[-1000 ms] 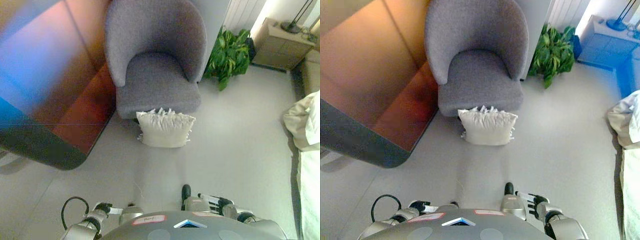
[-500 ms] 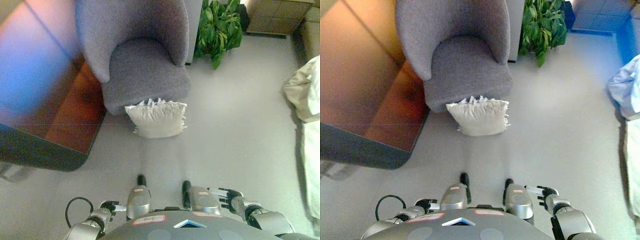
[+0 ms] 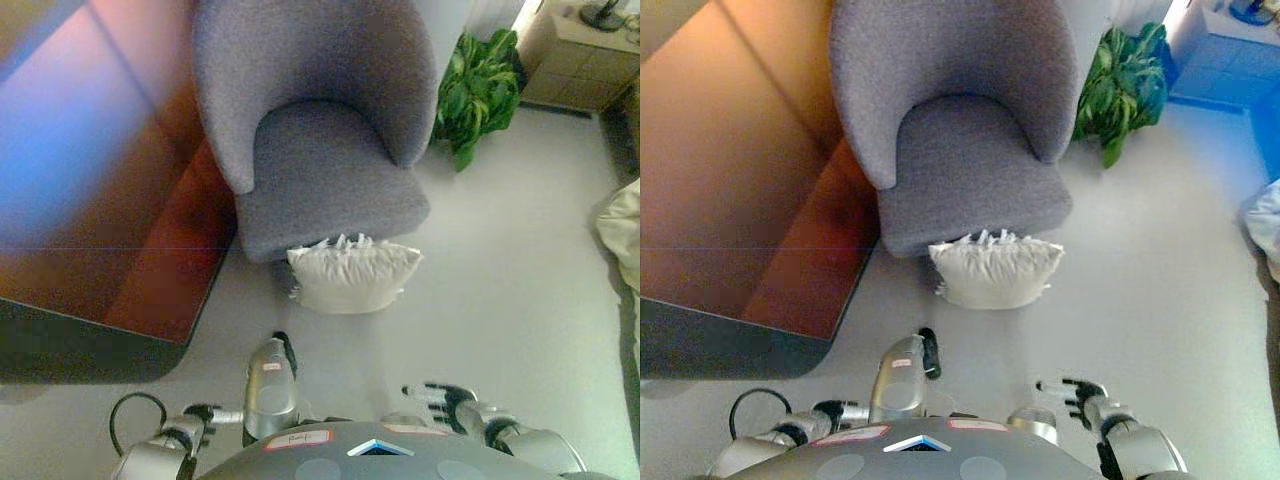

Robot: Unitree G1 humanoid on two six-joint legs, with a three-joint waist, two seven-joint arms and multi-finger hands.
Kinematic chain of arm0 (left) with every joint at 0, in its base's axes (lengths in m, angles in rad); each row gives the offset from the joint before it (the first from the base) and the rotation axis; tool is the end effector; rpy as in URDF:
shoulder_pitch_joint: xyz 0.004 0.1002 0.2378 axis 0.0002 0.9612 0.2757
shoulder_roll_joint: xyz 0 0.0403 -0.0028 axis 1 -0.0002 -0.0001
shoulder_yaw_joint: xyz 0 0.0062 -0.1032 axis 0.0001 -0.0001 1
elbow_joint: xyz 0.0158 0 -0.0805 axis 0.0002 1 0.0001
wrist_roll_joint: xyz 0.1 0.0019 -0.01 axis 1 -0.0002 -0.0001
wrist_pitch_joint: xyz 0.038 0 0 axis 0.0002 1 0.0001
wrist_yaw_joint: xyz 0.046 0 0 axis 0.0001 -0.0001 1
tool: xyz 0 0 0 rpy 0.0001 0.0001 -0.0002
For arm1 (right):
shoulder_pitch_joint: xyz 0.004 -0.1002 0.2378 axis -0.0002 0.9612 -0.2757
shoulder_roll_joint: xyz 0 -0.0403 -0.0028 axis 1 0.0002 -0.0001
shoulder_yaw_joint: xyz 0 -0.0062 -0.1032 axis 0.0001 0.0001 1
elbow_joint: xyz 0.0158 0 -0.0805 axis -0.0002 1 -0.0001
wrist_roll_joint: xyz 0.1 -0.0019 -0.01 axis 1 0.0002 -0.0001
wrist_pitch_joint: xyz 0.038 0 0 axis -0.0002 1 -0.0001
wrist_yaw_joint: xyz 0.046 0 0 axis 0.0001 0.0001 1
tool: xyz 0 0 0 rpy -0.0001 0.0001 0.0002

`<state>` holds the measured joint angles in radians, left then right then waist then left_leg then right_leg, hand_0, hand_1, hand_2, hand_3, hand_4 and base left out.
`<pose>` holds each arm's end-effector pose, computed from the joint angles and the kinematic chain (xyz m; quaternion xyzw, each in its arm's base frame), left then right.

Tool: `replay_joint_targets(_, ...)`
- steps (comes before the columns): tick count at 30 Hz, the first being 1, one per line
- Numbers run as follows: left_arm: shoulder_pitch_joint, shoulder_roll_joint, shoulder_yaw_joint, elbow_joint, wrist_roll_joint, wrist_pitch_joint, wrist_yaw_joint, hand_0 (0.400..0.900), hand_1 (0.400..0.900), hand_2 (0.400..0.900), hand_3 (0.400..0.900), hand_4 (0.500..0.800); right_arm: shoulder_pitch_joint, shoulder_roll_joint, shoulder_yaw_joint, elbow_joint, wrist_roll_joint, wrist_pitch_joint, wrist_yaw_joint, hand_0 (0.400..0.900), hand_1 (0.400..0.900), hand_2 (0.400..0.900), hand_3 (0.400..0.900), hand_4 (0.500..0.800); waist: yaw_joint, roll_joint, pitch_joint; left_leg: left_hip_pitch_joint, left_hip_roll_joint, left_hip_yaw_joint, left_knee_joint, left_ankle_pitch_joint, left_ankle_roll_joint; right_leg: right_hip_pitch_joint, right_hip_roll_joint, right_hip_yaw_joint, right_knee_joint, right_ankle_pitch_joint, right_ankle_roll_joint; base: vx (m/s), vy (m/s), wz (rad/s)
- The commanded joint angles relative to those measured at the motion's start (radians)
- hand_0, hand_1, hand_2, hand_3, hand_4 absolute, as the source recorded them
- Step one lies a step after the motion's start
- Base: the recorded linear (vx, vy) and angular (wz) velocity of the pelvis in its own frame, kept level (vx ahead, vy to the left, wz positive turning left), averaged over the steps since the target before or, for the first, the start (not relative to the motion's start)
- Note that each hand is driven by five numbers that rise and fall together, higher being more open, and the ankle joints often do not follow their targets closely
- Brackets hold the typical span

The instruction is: Pick up the pillow and put it on the sofa.

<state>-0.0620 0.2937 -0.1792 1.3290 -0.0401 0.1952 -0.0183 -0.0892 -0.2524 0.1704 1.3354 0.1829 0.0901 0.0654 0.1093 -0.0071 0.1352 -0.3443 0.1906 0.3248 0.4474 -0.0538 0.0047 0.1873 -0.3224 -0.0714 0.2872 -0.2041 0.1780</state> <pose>0.0684 0.2459 -0.1121 0.1484 0.6683 0.0391 0.7279 0.0822 -0.2301 -0.1139 -0.0614 0.6199 -0.0399 0.7813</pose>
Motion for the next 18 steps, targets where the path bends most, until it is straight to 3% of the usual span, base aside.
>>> replay_joint_targets(1, -0.009, 0.059, -0.04, 0.006, 0.005, 0.019, 0.022, 0.9, 0.9, 0.9, 0.9, 0.8, -0.017, -0.063, -0.002, -0.072, -0.076, -0.041, -0.063, 0.9, 0.9, 0.9, 0.9, 0.8, -0.018, 0.022, 0.008, 0.03, 0.001, -0.038, -0.314, 0.203, -0.043, -0.029, 0.077, -0.047, 0.116, 0.107, -0.017, 0.3, 0.117, 0.03)
replay_joint_targets(3, -0.076, 0.077, -0.049, -0.001, -0.018, 0.02, 0.039, 0.9, 0.9, 0.9, 0.9, 0.8, -0.068, -0.064, 0.031, -0.08, -0.092, -0.082, -0.065, 0.9, 0.9, 0.9, 0.9, 0.8, -0.027, 0.024, 0.039, 0.056, -0.002, -0.039, -0.328, 0.188, -0.047, -0.157, 0.088, -0.1, 0.03, 0.077, -0.032, 0.02, -0.056, 0.04)
replay_joint_targets(5, -0.112, 0.082, -0.061, -0.006, -0.042, 0.017, 0.055, 0.9, 0.9, 0.9, 0.9, 0.8, -0.099, -0.064, 0.052, -0.084, -0.089, -0.106, -0.087, 0.9, 0.9, 0.9, 0.9, 0.8, -0.037, 0.028, 0.067, 0.062, 0.001, -0.054, -0.331, 0.183, -0.053, -0.245, 0.085, -0.11, 0.007, 0.094, -0.035, -0.19, -0.197, 0.38)
replay_joint_targets(6, -0.179, 0.083, -0.083, -0.019, -0.087, 0.007, 0.089, 0.9, 0.9, 0.9, 0.9, 0.8, -0.169, -0.072, 0.091, -0.099, -0.093, -0.131, -0.138, 0.9, 0.9, 0.9, 0.9, 0.8, -0.064, 0.016, 0.132, 0.065, -0.003, -0.083, -0.322, 0.149, -0.061, -0.434, 0.031, -0.096, -0.062, 0.261, -0.019, -0.25, -0.369, 0.84)
replay_joint_targets(9, -0.214, 0.071, -0.104, -0.027, -0.11, 0.001, 0.106, 0.9, 0.9, 0.9, 0.9, 0.8, -0.207, -0.077, 0.107, -0.114, -0.089, -0.117, -0.176, 0.9, 0.9, 0.9, 0.9, 0.8, -0.102, -0.008, 0.165, 0.067, -0.016, -0.11, -0.316, 0.084, -0.072, -0.545, -0.038, -0.043, -0.224, 0.431, 0.016, 0.09, -0.359, 0.97)
replay_joint_targets(11, -0.196, 0.065, -0.11, -0.028, -0.126, -0.003, 0.104, 0.9, 0.9, 0.9, 0.9, 0.8, -0.21, -0.083, 0.106, -0.124, -0.101, -0.106, -0.186, 0.9, 0.9, 0.9, 0.9, 0.8, -0.11, -0.008, 0.17, 0.083, -0.011, -0.134, -0.29, 0.036, -0.077, -0.557, -0.068, -0.05, -0.243, 0.455, 0.025, 0.32, -0.21, 0.73)
replay_joint_targets(14, -0.148, 0.056, -0.094, -0.017, -0.138, -0.021, 0.11, 0.9, 0.9, 0.9, 0.9, 0.8, -0.205, -0.088, 0.107, -0.135, -0.117, -0.085, -0.168, 0.9, 0.9, 0.9, 0.9, 0.8, -0.107, -0.023, 0.166, 0.076, 0.006, -0.19, -0.192, -0.011, -0.08, -0.524, -0.061, -0.031, -0.222, 0.415, 0.023, 0.37, -0.227, 0.5)
replay_joint_targets(18, -0.152, 0.057, -0.101, -0.017, -0.115, -0.016, 0.092, 0.9, 0.9, 0.9, 0.9, 0.8, -0.276, -0.105, 0.141, -0.133, -0.086, -0.095, -0.178, 0.9, 0.9, 0.9, 0.9, 0.8, -0.076, -0.022, 0.187, 0.053, 0.027, -0.231, -0.191, 0.01, -0.099, -0.491, -0.067, -0.054, -0.2, 0.408, 0.033, 0.15, -0.187, 0.26)
